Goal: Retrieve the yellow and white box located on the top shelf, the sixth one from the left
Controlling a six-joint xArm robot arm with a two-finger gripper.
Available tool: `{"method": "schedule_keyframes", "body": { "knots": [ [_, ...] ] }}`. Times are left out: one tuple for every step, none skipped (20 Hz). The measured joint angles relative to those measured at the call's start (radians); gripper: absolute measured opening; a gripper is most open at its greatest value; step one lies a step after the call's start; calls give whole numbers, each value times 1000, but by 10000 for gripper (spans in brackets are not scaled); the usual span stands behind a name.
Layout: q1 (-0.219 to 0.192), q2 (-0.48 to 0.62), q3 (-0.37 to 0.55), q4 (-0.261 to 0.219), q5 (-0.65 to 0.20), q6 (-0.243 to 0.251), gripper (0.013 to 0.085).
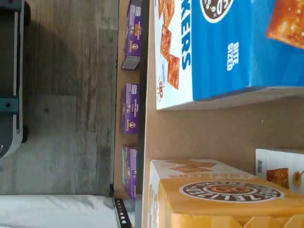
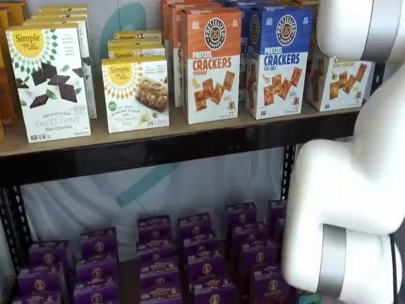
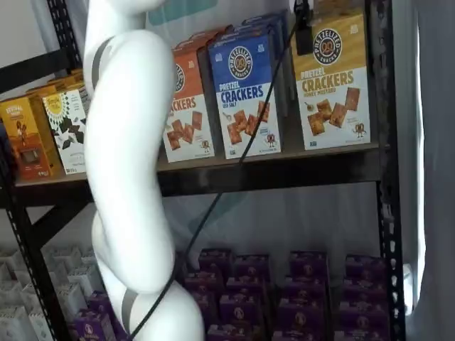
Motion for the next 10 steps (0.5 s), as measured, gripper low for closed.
{"method": "schedule_keyframes", "body": {
  "knots": [
    [-1, 0, 0, 2, 0, 0, 850],
    [-2, 0, 1, 4, 1, -1, 810],
    [-3, -1, 1, 4, 1, -1, 770],
    [-3, -1, 1, 4, 2, -1, 770],
    [-4, -1, 2, 5, 2, -2, 770],
    [-4, -2, 3, 5, 2, -2, 770],
    [-4, -4, 6, 5, -1, -3, 770],
    [-5, -5, 8, 5, -2, -4, 770],
    [-6, -6, 9, 5, -3, -4, 770],
    [-6, -6, 10, 6, -4, -5, 770]
  ]
}}
